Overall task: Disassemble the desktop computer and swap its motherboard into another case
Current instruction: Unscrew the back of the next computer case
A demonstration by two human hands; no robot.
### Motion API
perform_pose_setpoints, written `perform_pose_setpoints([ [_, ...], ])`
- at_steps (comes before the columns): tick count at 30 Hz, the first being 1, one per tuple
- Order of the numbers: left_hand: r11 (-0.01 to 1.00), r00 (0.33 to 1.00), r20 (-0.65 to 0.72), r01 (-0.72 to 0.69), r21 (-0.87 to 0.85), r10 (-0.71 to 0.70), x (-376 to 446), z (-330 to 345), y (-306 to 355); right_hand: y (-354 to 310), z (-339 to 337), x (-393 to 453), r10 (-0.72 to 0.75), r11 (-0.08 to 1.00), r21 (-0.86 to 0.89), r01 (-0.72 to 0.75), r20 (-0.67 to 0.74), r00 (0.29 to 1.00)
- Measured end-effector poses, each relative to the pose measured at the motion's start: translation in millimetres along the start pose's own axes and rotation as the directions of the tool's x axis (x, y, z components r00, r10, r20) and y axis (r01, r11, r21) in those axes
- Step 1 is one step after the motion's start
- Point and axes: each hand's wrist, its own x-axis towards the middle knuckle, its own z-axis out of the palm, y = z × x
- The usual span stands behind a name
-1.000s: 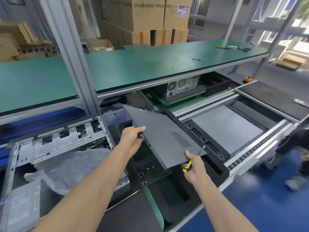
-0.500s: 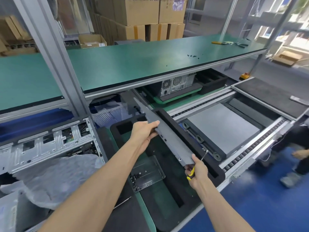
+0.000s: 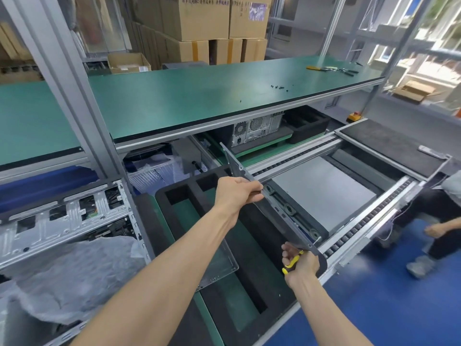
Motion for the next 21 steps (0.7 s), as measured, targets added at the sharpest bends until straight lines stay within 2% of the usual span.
perform_pose_setpoints([
  [10,0.998,0.99,-0.126,-0.065,-0.019,0.062,8.0,7.3,-3.4,-5.0,12.3,-3.0,-0.06,0.997,-0.059,0.057,-0.056,0.997],
  [16,0.989,0.985,-0.132,-0.101,0.111,0.115,22.6,9.4,17.9,-9.0,23.7,-5.5,-0.033,0.999,-0.036,0.032,-0.053,0.998],
  [21,0.99,0.983,-0.142,-0.106,0.095,0.119,14.1,13.9,10.1,-18.6,17.4,2.0,-0.091,0.987,-0.149,0.066,-0.169,0.981],
])
